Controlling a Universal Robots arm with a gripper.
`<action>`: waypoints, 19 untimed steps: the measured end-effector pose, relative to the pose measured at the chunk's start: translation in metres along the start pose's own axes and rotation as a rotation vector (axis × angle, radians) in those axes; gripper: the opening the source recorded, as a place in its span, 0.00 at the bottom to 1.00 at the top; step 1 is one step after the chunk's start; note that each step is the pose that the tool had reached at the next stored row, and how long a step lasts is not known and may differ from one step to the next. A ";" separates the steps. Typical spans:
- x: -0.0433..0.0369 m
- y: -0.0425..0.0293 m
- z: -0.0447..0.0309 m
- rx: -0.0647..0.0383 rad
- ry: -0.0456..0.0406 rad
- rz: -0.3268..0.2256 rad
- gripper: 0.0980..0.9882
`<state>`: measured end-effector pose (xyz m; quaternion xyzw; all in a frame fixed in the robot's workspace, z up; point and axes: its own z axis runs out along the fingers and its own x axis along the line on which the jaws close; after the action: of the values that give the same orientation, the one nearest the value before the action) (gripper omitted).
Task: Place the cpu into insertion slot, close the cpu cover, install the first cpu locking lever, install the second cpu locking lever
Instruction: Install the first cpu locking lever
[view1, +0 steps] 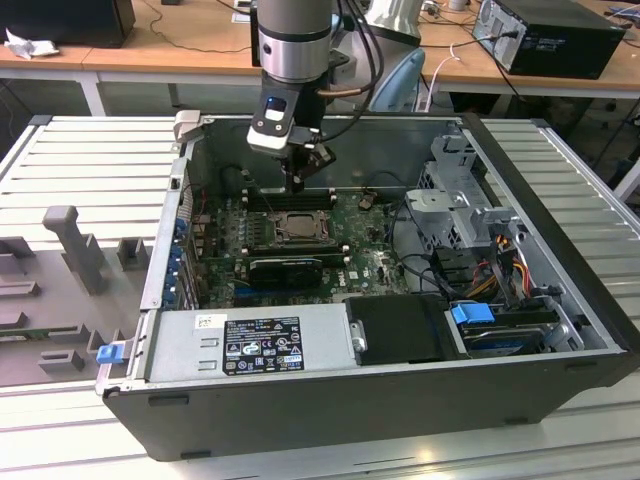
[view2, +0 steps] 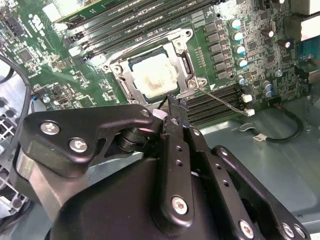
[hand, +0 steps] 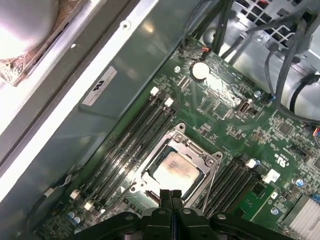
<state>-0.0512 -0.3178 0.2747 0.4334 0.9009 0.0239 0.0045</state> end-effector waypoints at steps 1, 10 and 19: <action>0.0000 0.0000 0.0001 0.000 0.0011 -0.022 0.01; 0.0000 -0.0001 0.0002 0.003 0.0095 -0.205 0.01; 0.0001 0.0001 0.0003 0.004 0.0136 -0.292 0.01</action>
<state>-0.0512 -0.3176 0.2744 0.2976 0.9544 0.0242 0.0010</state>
